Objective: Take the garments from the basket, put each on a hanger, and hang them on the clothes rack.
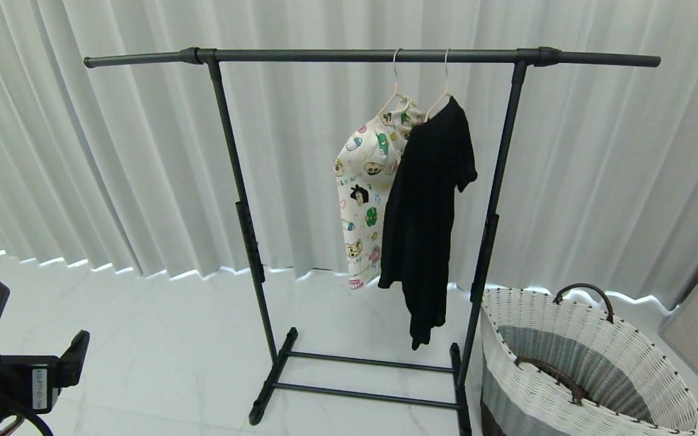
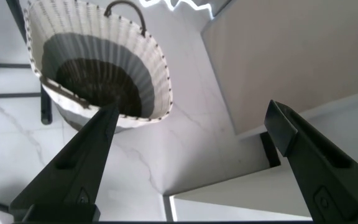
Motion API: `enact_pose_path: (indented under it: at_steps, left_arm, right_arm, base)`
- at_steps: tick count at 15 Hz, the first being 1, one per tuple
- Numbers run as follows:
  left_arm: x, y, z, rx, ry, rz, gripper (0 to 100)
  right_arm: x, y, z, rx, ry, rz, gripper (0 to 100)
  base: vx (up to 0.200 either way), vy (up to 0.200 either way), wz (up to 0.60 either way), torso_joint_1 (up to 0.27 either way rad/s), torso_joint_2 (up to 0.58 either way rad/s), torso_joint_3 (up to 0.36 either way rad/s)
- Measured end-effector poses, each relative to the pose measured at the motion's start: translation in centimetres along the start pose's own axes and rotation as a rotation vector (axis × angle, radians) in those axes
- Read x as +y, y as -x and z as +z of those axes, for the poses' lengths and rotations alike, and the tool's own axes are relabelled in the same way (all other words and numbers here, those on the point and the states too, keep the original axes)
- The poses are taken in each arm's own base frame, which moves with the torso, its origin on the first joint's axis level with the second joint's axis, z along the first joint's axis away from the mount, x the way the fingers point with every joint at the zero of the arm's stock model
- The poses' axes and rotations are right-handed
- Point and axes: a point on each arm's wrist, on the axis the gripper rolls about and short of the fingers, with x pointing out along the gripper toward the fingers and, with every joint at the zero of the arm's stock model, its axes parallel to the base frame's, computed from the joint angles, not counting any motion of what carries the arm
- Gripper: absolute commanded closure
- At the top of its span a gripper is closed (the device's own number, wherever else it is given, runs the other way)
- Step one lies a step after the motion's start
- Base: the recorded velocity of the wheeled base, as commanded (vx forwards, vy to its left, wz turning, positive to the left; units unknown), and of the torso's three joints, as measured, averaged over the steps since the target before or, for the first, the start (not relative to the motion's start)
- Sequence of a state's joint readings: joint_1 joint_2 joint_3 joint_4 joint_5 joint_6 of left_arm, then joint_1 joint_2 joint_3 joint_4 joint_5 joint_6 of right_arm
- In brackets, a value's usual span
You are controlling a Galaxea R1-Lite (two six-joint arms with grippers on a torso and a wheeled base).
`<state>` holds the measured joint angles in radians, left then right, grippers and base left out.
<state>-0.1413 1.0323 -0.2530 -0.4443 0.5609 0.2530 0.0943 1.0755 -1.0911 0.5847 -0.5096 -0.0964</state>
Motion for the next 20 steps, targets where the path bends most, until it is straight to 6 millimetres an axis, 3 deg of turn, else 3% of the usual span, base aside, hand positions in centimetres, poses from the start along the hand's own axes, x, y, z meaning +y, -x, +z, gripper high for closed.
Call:
enact_pose_path:
  at_steps: [7, 11, 14, 20]
  left_arm:
    - [0.0, 0.1, -0.3, 0.008, -0.002, -0.001, 0]
    - [0.4, 0.9, -1.4, 0.002, 0.014, 0.017, 0]
    - [1.3, 2.8, -2.8, -0.062, 0.06, 0.047, 0]
    - [2.8, 7.4, -7.8, -0.255, 0.149, 0.104, 0]
  right_arm:
    - [0.1, -0.1, -0.6, 0.009, 0.005, 0.002, 0]
    - [0.3, -0.9, -3.7, -0.064, -0.064, -0.047, 0]
    - [0.2, -0.3, -7.5, -0.216, -0.165, -0.095, 0]
    - [1.0, 1.8, -18.6, -0.433, -0.258, -0.068, 0]
  base:
    - [0.0, 0.0, 0.0, -0.132, 0.43, 0.295]
    - [0.0, 0.0, 0.0, -0.019, 0.07, 0.05]
    - [0.0, 0.0, 0.0, 0.0, 0.0, 0.0]
    - [0.0, 0.0, 0.0, 0.0, 0.0, 0.0]
